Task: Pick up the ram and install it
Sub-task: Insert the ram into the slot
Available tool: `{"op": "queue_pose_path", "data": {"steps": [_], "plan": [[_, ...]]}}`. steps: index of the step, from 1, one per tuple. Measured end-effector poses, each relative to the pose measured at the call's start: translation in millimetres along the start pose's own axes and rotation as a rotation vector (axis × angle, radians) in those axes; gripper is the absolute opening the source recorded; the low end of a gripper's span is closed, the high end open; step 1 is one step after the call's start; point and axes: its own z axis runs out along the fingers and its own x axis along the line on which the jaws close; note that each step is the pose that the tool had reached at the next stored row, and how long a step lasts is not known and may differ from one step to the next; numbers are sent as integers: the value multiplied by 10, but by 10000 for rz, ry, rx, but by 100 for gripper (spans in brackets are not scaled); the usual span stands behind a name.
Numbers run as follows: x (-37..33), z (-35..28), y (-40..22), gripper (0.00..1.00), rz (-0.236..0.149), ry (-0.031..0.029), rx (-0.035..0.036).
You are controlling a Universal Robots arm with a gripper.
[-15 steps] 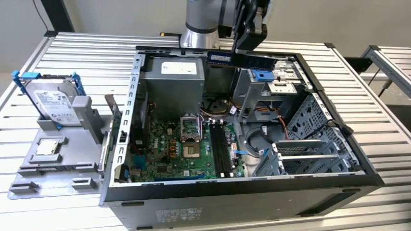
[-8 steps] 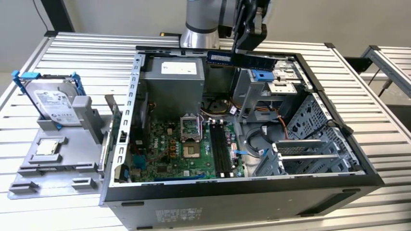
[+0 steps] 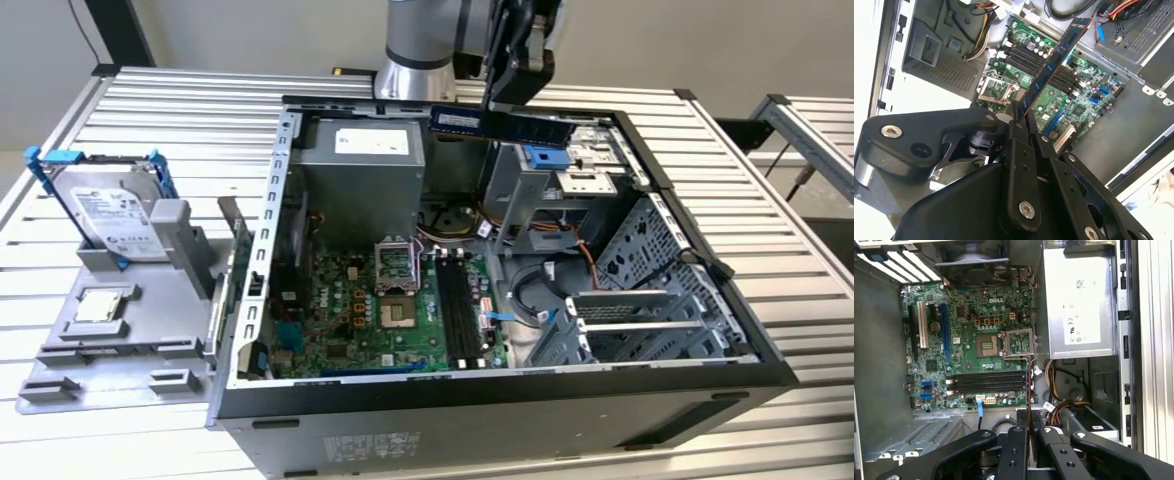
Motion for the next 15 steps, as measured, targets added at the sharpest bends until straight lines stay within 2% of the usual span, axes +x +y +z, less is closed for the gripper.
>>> {"op": "queue_pose_path", "data": {"steps": [7, 15], "plan": [[0, 0, 0, 0, 1012, -46, -11], [0, 0, 0, 0, 1833, -83, -20]]}}
